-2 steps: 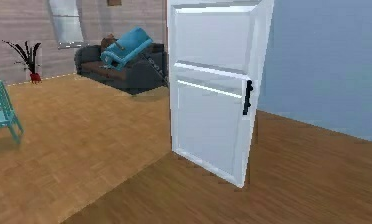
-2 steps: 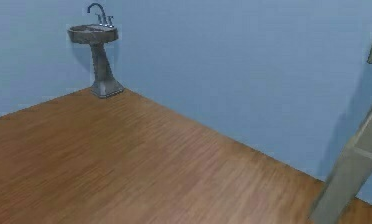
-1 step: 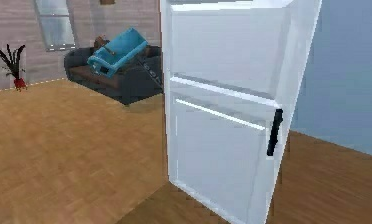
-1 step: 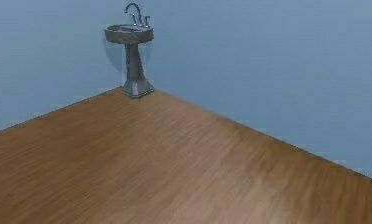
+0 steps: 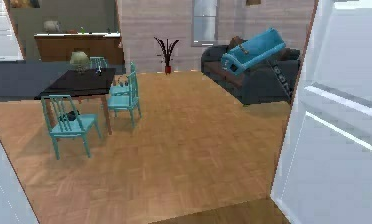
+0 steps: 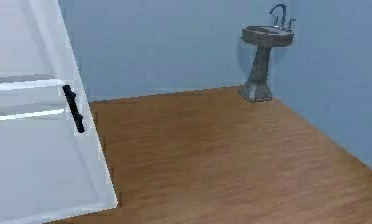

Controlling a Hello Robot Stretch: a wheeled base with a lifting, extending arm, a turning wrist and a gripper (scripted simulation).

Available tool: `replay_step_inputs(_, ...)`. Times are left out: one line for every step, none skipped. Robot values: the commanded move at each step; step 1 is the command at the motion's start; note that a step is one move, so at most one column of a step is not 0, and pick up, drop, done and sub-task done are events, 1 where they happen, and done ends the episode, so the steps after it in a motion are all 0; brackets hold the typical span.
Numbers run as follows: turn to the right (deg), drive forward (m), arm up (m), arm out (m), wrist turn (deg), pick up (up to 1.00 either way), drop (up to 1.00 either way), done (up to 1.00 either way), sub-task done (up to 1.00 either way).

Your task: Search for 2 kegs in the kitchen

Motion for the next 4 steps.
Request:
replay_step_inputs(0.0,1.00,0.00,0.00,0.0,0.00,0.00,0.00,0.00)
replay_step_inputs(0.0,1.00,0.00,0.00,0.0,0.00,0.00,0.00,0.00)
replay_step_inputs(0.0,0.90,0.00,0.00,0.0,0.00,0.00,0.00,0.00)
replay_step_inputs(-15.0,0.00,0.00,0.00,0.0,0.00,0.00,0.00,0.00)
